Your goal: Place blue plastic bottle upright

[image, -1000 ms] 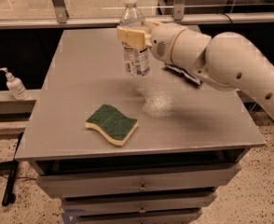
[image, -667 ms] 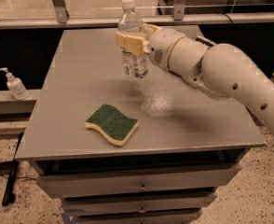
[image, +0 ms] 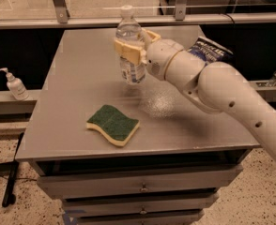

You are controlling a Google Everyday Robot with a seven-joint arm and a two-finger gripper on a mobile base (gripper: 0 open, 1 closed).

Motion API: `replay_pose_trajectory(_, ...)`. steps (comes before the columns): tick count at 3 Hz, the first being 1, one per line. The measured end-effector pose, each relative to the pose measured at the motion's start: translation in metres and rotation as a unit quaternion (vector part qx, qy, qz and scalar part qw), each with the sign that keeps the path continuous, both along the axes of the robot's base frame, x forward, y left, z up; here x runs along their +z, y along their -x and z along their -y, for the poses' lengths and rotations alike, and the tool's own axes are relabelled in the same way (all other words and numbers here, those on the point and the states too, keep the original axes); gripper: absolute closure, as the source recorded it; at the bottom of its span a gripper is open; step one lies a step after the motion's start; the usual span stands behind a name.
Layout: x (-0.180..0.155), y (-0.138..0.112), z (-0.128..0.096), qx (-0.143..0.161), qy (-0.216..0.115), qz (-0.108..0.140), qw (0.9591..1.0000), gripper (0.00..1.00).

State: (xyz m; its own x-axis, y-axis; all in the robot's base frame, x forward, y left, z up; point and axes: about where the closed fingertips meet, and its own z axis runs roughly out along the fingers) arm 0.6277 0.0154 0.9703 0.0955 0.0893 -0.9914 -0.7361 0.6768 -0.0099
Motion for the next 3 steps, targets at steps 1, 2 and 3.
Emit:
replay_pose_trajectory(1, -0.010, 0.000, -0.002, -0.001, -0.017, 0.000, 0.9998, 1.00)
replay_pose_trajectory(2, -0.019, -0.001, -0.003, -0.002, -0.034, -0.005, 0.9994, 1.00)
replay_pose_trajectory(3, -0.024, -0.003, -0.003, -0.004, -0.041, -0.008, 0.9991, 0.82)
